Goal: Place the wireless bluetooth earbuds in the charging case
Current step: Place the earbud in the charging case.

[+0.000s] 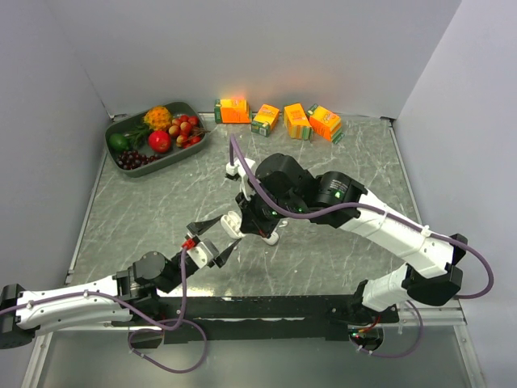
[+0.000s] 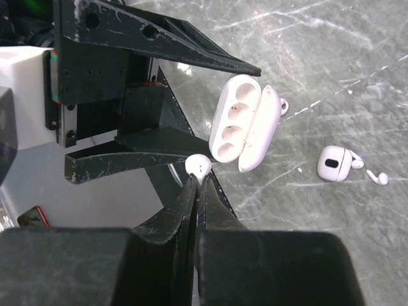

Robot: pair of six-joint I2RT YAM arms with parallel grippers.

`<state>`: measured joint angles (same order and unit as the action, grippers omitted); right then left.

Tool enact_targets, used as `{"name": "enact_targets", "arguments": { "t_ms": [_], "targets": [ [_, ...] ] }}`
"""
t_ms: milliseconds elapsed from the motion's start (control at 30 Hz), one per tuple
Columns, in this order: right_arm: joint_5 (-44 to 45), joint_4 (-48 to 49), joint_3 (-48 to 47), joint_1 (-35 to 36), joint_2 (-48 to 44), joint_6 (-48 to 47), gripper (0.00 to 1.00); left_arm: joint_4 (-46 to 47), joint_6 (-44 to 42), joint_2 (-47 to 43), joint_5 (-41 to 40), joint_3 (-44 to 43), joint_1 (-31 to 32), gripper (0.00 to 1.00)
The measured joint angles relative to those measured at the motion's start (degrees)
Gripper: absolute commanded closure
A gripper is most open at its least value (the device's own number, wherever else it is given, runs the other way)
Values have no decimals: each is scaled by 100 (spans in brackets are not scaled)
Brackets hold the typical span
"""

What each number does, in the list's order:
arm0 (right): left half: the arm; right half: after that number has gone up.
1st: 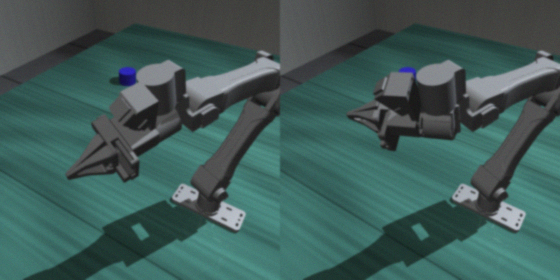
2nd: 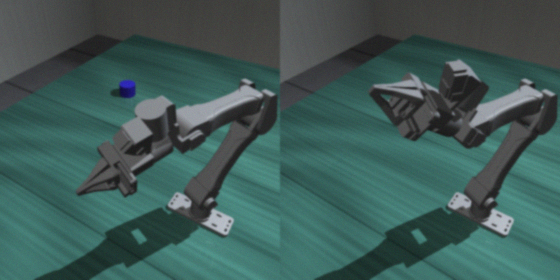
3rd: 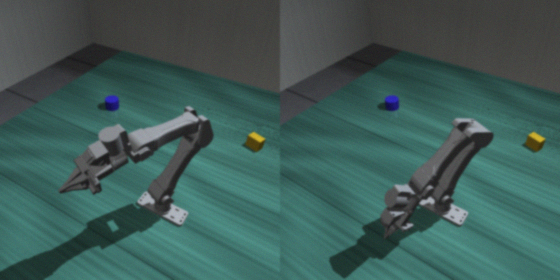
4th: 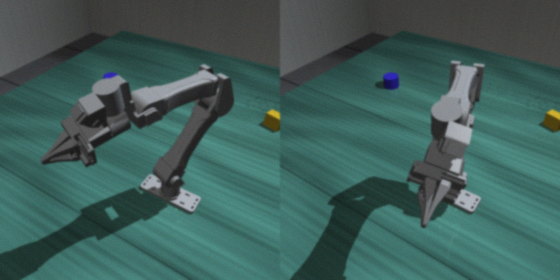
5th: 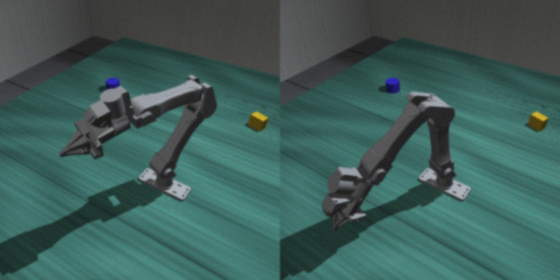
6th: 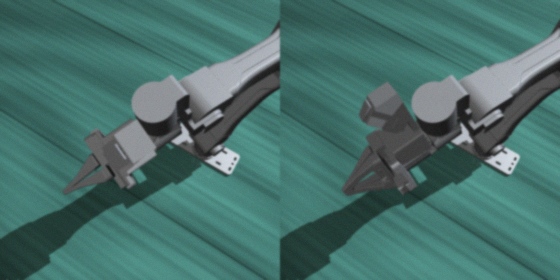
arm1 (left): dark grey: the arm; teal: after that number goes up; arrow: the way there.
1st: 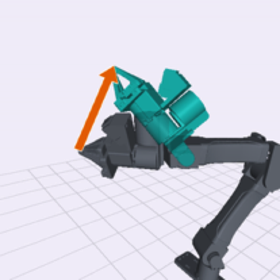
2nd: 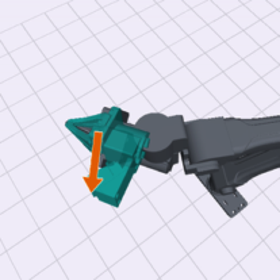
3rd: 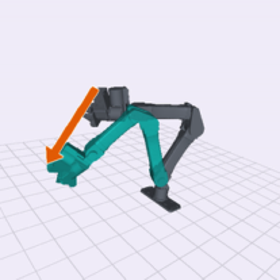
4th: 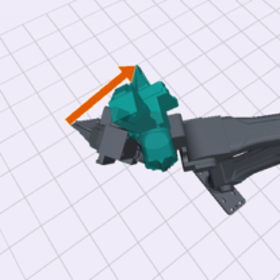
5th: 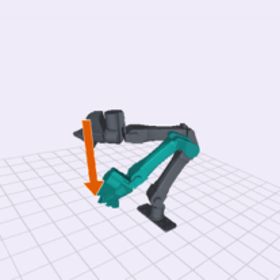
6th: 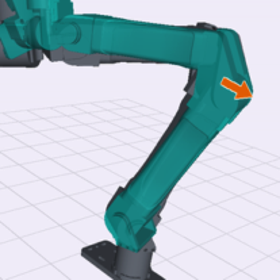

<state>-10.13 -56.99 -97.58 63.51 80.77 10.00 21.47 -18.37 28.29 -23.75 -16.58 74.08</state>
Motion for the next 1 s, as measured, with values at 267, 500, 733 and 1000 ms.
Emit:
{"name": "enact_targets", "arguments": {
  "t_ms": [267,500,733,1000],
  "targets": [
    [-31,-63,0,0,72,-4,100,2,0,133,48,-149,0,99],
    [13,-90,17,0,125,-4,100,0,0,164,57,-155,0,99],
    [157,-81,101,0,125,-2,100,-7,7,153,57,-155,0,99],
    [365,-11,140,0,149,0,100,-15,26,107,57,-155,0,99]
  ]
}}
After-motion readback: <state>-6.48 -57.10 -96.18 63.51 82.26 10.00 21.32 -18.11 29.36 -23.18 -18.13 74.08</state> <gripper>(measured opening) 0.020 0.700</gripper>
